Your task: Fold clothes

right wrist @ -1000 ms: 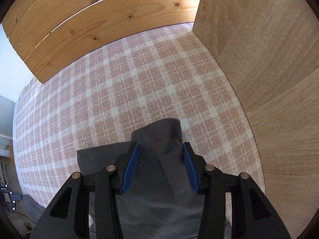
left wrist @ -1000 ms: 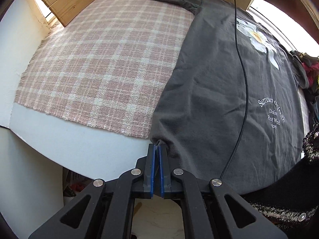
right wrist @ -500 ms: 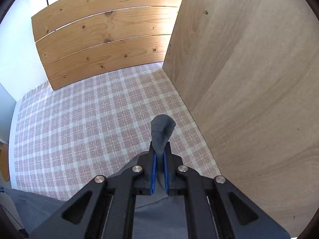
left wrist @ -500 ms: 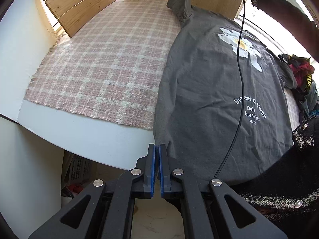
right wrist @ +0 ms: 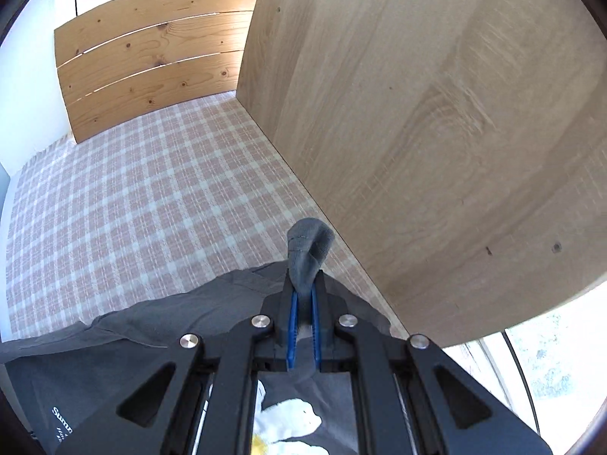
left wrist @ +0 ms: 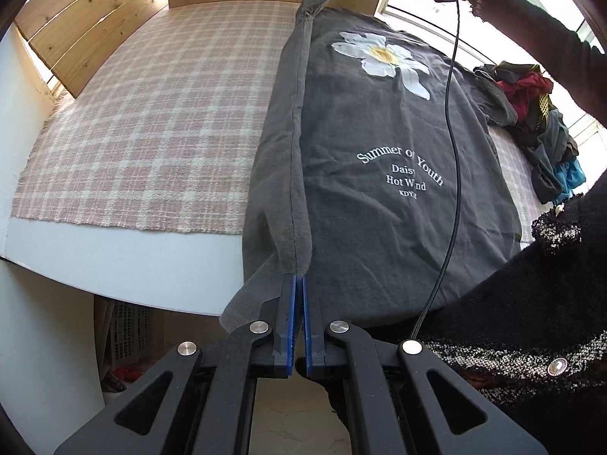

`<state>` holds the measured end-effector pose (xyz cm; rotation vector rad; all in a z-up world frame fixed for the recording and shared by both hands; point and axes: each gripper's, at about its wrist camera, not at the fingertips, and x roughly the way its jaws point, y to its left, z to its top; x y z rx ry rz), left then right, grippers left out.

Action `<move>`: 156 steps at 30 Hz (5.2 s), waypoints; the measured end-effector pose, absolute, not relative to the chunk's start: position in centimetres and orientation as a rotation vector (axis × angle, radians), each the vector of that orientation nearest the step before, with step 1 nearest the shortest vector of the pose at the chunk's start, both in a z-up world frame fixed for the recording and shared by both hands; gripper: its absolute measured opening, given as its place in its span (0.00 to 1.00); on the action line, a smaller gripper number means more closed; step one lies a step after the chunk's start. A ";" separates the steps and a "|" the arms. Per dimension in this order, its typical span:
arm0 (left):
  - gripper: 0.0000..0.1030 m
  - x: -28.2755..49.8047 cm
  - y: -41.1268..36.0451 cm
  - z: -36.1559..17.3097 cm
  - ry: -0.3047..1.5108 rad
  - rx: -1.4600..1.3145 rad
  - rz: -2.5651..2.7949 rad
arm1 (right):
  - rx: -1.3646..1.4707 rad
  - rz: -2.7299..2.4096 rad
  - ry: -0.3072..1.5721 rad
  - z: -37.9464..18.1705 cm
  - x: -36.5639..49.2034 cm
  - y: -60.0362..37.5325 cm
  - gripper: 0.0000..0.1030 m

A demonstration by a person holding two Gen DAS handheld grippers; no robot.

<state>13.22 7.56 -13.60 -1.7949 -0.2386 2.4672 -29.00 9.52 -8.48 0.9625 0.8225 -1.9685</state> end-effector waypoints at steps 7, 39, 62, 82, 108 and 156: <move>0.03 14.1 10.9 -15.9 -0.320 -1.791 2.364 | 1.096 -2.012 0.862 -12.2 -28.6 16.0 0.06; 0.20 13.9 5.3 -18.1 0.020 -1.792 2.139 | 1.065 -1.333 0.851 -15.0 -3.7 9.2 0.19; 0.03 20.9 6.8 -18.5 -0.109 -1.719 2.222 | 1.125 -1.371 0.983 -20.6 2.1 8.5 0.12; 0.12 20.2 6.7 -19.2 -0.037 -1.477 2.454 | 1.164 -1.422 1.028 -20.8 4.3 8.2 0.12; 0.02 20.1 6.0 -18.5 0.010 -1.421 2.496 | 1.189 -1.426 1.041 -20.7 3.7 7.0 0.13; 0.15 -25.0 17.5 -13.6 0.316 -1.428 2.397 | 1.330 -1.922 0.445 -18.1 -36.4 26.3 0.31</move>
